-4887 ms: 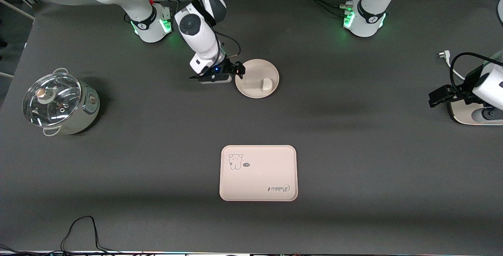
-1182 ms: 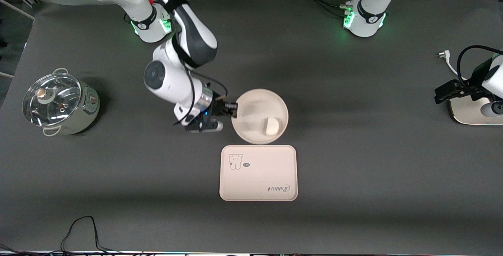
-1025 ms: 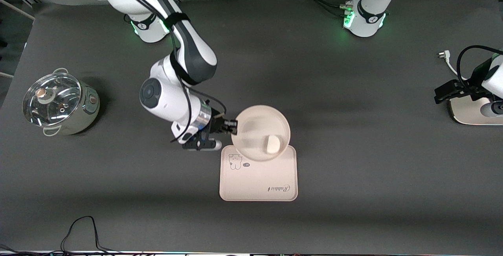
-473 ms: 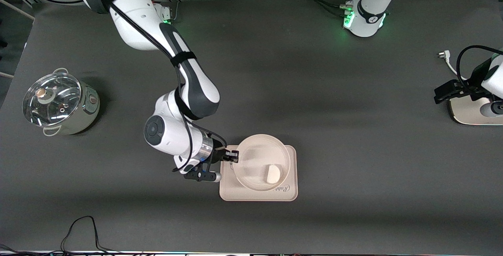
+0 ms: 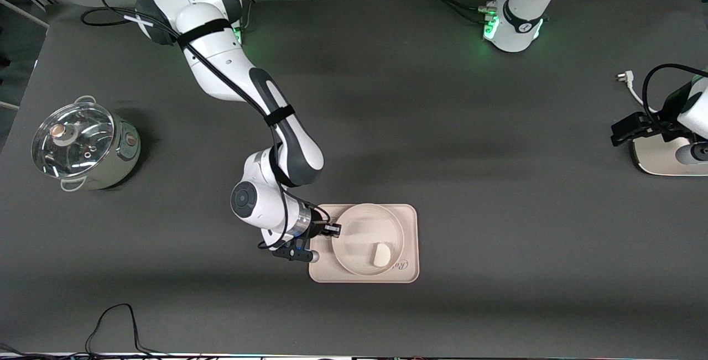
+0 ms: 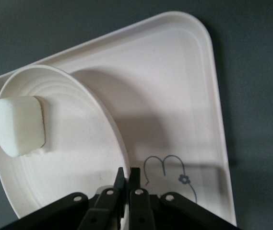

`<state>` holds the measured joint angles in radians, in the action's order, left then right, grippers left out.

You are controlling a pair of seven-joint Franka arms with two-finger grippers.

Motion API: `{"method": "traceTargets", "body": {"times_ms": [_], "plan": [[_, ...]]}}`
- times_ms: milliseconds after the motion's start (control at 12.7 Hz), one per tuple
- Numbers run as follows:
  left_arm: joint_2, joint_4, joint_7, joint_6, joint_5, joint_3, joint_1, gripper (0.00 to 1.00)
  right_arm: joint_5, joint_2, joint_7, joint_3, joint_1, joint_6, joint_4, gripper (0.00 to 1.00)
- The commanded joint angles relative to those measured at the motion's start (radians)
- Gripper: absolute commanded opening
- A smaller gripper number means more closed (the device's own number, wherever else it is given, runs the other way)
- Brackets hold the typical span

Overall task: Place bun in plate and plate on tray
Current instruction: 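Lower the plate onto the tray and open the right gripper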

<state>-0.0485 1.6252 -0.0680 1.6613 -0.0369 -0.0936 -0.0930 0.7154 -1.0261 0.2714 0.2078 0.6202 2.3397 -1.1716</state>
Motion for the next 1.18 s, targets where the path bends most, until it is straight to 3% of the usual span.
{"method": "traceTargets", "body": {"times_ms": [0, 79, 158, 236, 315, 394, 631, 867, 946, 1103], "plan": [[-0.002, -0.019, 0.013, -0.015, -0.001, 0.003, 0.006, 1.00, 0.027, -0.026, -0.035, -0.005, -0.010, 0.009, 0.044, 0.00], [-0.002, -0.019, 0.013, -0.015, -0.001, 0.003, 0.006, 1.00, 0.027, -0.028, -0.035, -0.005, -0.010, 0.009, 0.043, 0.01], [-0.002, -0.019, 0.013, -0.015, -0.001, 0.003, 0.006, 1.00, 0.027, -0.029, -0.035, -0.005, -0.010, 0.009, 0.041, 0.12], [-0.002, -0.019, 0.013, -0.015, -0.001, 0.003, 0.006, 1.00, 0.027, -0.029, -0.035, -0.005, -0.010, 0.009, 0.041, 0.32], [-0.002, -0.019, 0.013, -0.015, -0.001, 0.003, 0.006, 1.00, 0.025, -0.029, -0.034, -0.004, -0.010, 0.009, 0.040, 0.86], [-0.002, -0.019, 0.013, -0.015, -0.001, 0.003, 0.006, 1.00, 0.025, -0.025, -0.034, -0.005, -0.010, 0.009, 0.039, 0.98], [-0.002, -0.019, 0.013, -0.015, -0.001, 0.003, 0.006, 1.00, 0.013, 0.023, -0.024, -0.001, -0.011, -0.020, 0.038, 1.00], [-0.002, -0.019, 0.013, -0.015, -0.001, 0.003, 0.006, 1.00, 0.010, 0.156, -0.006, 0.043, -0.022, -0.231, 0.026, 1.00], [-0.002, -0.019, 0.013, -0.015, -0.001, 0.003, 0.006, 1.00, -0.010, 0.217, 0.003, 0.054, -0.025, -0.302, 0.003, 1.00], [-0.002, -0.019, 0.013, -0.015, -0.001, 0.003, 0.006, 1.00, -0.132, 0.361, 0.028, 0.051, -0.039, -0.371, -0.087, 1.00]]}}
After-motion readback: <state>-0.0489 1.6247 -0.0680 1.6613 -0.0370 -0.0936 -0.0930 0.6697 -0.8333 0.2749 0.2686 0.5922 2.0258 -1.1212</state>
